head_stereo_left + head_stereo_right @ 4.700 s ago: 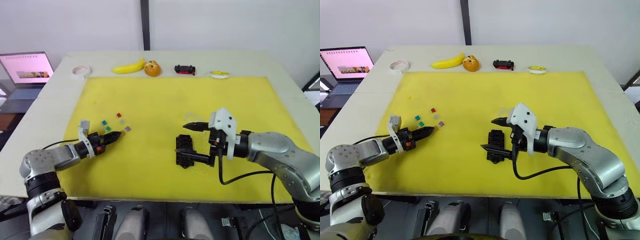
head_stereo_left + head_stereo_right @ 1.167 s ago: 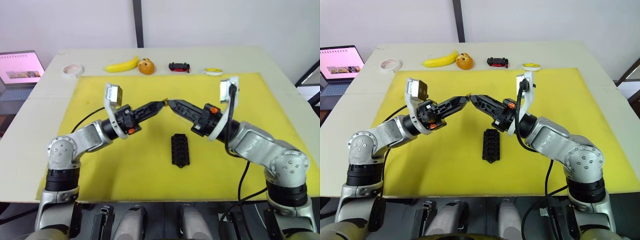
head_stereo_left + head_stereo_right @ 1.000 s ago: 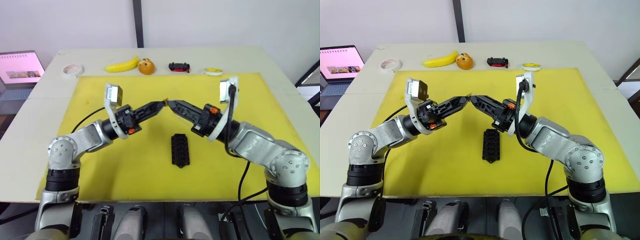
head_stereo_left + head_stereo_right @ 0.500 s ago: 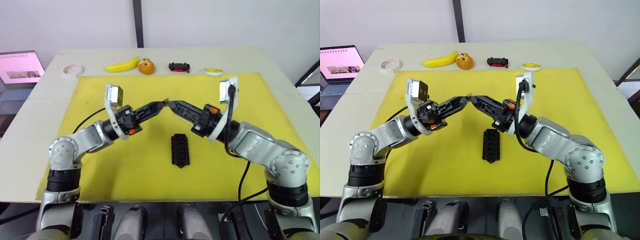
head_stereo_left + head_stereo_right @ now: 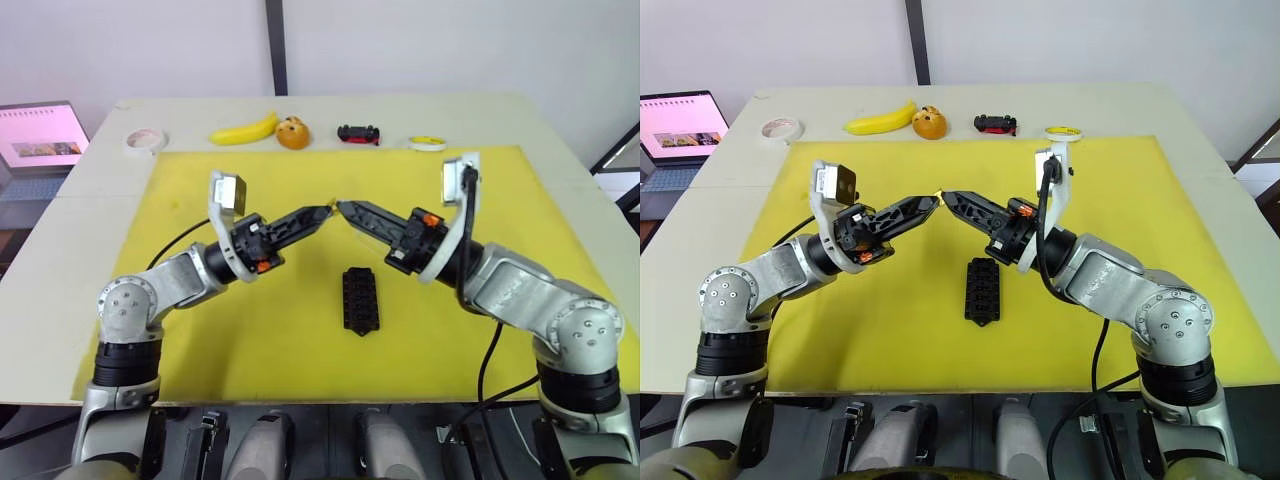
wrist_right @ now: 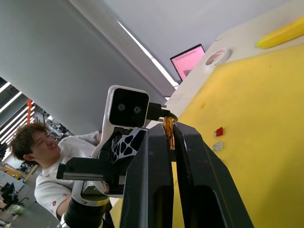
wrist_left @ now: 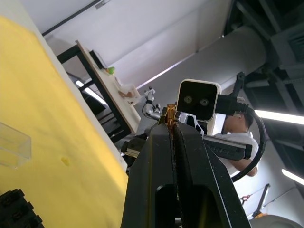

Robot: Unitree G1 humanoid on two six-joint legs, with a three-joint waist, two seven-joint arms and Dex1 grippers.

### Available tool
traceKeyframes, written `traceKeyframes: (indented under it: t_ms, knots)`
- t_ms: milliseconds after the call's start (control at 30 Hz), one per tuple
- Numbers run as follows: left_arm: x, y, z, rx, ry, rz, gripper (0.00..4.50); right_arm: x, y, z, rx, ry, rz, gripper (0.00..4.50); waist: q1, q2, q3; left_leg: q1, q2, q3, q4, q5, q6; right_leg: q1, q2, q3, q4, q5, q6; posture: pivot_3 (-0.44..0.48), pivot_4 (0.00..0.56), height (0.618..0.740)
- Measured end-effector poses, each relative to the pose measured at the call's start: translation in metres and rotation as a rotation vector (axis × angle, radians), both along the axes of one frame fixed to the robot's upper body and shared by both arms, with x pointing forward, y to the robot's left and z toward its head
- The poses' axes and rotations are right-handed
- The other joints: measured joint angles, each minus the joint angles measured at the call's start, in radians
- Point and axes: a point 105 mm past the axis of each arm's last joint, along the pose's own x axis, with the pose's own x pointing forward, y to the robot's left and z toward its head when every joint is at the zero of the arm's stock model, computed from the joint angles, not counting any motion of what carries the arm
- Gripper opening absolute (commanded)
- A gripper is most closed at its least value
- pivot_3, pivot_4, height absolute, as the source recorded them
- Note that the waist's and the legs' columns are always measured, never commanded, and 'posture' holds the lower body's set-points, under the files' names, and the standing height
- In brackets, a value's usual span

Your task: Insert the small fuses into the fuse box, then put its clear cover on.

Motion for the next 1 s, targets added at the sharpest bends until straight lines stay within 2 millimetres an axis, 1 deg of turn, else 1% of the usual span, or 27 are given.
traceKeyframes:
  t_ms: [267, 367, 467, 567, 600, 700, 733, 767, 800, 833, 867, 900, 967, 1000]
  knots:
    - [0.0, -0.001, 0.001, -0.002, -0.001, -0.003, 0.0, 0.0, -0.001, 0.001, 0.01, 0.009, 0.001, 0.02, 0.0, 0.0, 0.0, 0.0, 0.0, 0.0, 0.0, 0.0, 0.0, 0.0, 0.0, 0.0, 0.0, 0.0, 0.0, 0.0, 0.15, 0.74]
    - [-0.001, 0.001, 0.0, 0.009, -0.006, -0.007, 0.94, -0.002, 0.0, 0.0, 0.012, 0.013, 0.011, 0.0, -0.001, 0.0, 0.0, 0.0, 0.0, 0.0, 0.0, 0.0, 0.0, 0.0, 0.0, 0.0, 0.0, 0.0, 0.0, 0.0, 0.15, 0.74]
    - [-0.001, 0.011, -0.007, 0.068, -0.008, 0.0, 2.38, -0.006, 0.001, 0.002, 0.007, -0.001, 0.025, 0.0, -0.003, 0.0, 0.0, 0.0, 0.001, 0.0, 0.0, 0.0, 0.0, 0.0, 0.001, 0.0, 0.0, 0.0, 0.0, 0.0, 0.15, 0.74]
    - [-0.002, 0.03, -0.012, 0.174, -0.037, 0.0, 4.11, -0.008, -0.002, 0.004, -0.021, -0.018, 0.026, 0.0, -0.003, 0.0, 0.0, 0.0, 0.001, 0.0, 0.0, 0.0, 0.0, -0.001, 0.002, 0.0, 0.001, 0.0, 0.0, 0.0, 0.15, 0.74]
    - [-0.003, 0.035, -0.012, 0.201, -0.048, 0.001, 4.48, -0.009, -0.004, 0.004, -0.031, -0.026, 0.024, 0.0, -0.003, 0.0, 0.0, 0.0, 0.001, 0.0, 0.0, 0.0, 0.0, -0.001, 0.002, 0.001, 0.001, 0.0, 0.0, 0.0, 0.15, 0.74]
    - [-0.009, 0.047, -0.012, 0.296, -0.115, -0.029, 4.48, -0.013, -0.006, 0.005, -0.074, -0.051, 0.049, 0.0, -0.003, 0.0, 0.0, 0.0, 0.001, 0.001, -0.001, 0.0, 0.0, -0.001, 0.003, 0.001, 0.0, 0.0, 0.0, 0.0, 0.15, 0.74]
    - [-0.013, 0.049, -0.013, 0.36, -0.164, -0.055, 4.48, -0.016, -0.007, 0.003, -0.115, -0.07, 0.064, 0.0, -0.002, 0.0, 0.001, 0.0, 0.001, 0.001, -0.001, 0.0, 0.0, -0.001, 0.003, 0.001, 0.0, 0.0, 0.0, 0.0, 0.15, 0.74]
    - [-0.018, 0.05, -0.015, 0.452, -0.238, -0.094, 4.48, -0.019, -0.009, -0.001, -0.198, -0.104, 0.079, 0.0, 0.0, 0.001, 0.002, 0.0, 0.0, 0.001, -0.001, 0.0, 0.0, -0.001, 0.003, 0.001, -0.001, 0.0, -0.001, 0.0, 0.15, 0.74]
    - [-0.022, 0.05, -0.016, 0.51, -0.303, -0.128, 4.48, -0.022, -0.011, -0.003, -0.259, -0.133, 0.092, 0.0, 0.001, 0.001, 0.002, 0.0, 0.0, 0.002, -0.001, 0.0, 0.001, 0.0, 0.003, 0.001, -0.002, 0.0, -0.001, 0.0, 0.15, 0.74]
    - [-0.027, 0.048, -0.017, 0.582, -0.413, -0.177, 4.48, -0.026, -0.012, -0.007, -0.337, -0.178, 0.117, 0.0, 0.003, 0.001, 0.002, 0.0, 0.0, 0.002, -0.001, 0.0, 0.001, 0.0, 0.003, 0.001, -0.002, 0.0, -0.001, 0.0, 0.15, 0.74]
    - [-0.03, 0.046, -0.019, 0.621, -0.487, -0.22, 4.48, -0.03, -0.012, -0.009, -0.389, -0.215, 0.139, 0.0, 0.003, 0.002, 0.002, 0.0, 0.001, 0.002, -0.002, -0.001, 0.001, 0.0, 0.003, 0.001, -0.003, 0.0, -0.001, 0.0, 0.15, 0.74]
    - [-0.033, 0.045, -0.025, 0.664, -0.574, -0.271, 4.48, -0.034, -0.012, -0.011, -0.442, -0.26, 0.17, 0.0, 0.003, 0.002, 0.002, 0.0, 0.001, 0.002, -0.002, -0.001, 0.001, 0.001, 0.003, 0.001, -0.003, 0.0, -0.001, 0.0, 0.15, 0.74]
    - [-0.038, 0.042, -0.038, 0.712, -0.668, -0.353, 4.48, -0.04, -0.011, -0.016, -0.517, -0.319, 0.215, 0.0, 0.003, 0.001, 0.002, 0.0, 0.002, 0.002, -0.002, -0.001, 0.001, 0.001, 0.003, 0.001, -0.003, 0.0, -0.001, 0.0, 0.15, 0.74]
    - [-0.04, 0.04, -0.044, 0.733, -0.726, -0.397, 4.48, -0.043, -0.012, -0.022, -0.586, -0.358, 0.239, 0.0, 0.003, 0.001, 0.002, 0.0, 0.003, 0.002, -0.002, -0.001, 0.001, 0.0, 0.002, 0.001, -0.003, 0.0, -0.001, 0.0, 0.15, 0.74]
